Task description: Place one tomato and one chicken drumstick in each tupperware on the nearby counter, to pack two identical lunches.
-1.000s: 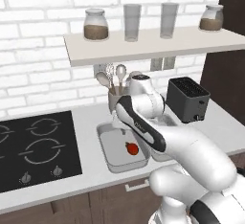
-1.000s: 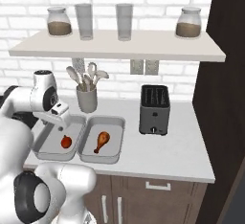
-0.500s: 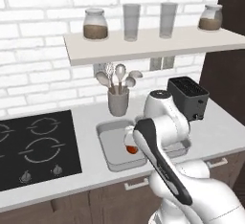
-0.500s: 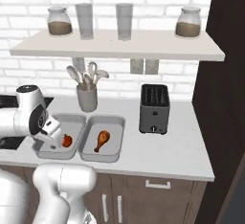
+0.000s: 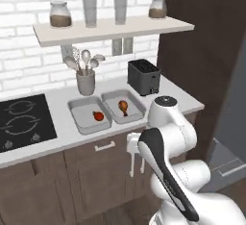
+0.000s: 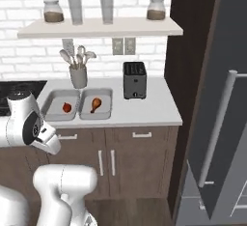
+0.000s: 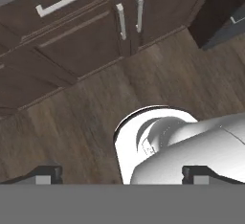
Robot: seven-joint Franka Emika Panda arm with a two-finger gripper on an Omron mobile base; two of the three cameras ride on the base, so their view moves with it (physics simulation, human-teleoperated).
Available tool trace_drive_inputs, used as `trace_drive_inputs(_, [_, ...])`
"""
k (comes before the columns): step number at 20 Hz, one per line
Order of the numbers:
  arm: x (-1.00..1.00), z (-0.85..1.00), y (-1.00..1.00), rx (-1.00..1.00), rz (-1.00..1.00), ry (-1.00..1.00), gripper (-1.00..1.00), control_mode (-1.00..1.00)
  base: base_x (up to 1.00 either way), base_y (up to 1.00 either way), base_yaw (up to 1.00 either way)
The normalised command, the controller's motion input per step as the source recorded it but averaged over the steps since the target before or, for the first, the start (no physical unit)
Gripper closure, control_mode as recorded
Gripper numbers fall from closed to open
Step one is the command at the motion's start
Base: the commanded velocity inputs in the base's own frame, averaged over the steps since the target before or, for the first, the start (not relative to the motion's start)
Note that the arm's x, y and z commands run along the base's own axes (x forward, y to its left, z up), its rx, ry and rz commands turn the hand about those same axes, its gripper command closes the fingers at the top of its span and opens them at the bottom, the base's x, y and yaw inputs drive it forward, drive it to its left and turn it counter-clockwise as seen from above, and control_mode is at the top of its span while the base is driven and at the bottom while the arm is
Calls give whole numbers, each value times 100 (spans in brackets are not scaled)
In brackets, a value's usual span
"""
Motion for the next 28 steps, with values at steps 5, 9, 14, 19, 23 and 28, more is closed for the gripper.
trace_drive_inputs(5, [0,0,0,0,0,0,-100,100,-46,-1,-86])
trace_drive_inputs(9, [0,0,0,0,0,0,-100,100,-28,3,-98])
trace_drive_inputs(14, [0,0,0,0,0,0,-100,100,-3,-82,-74])
trace_drive_inputs(19, [0,0,0,0,0,0,-100,100,28,-100,-63])
trace_drive_inputs(23, [0,0,0,0,0,0,-100,100,84,-100,-45])
trace_drive_inputs(28, [0,0,0,0,0,0,-100,100,100,-46,-6])
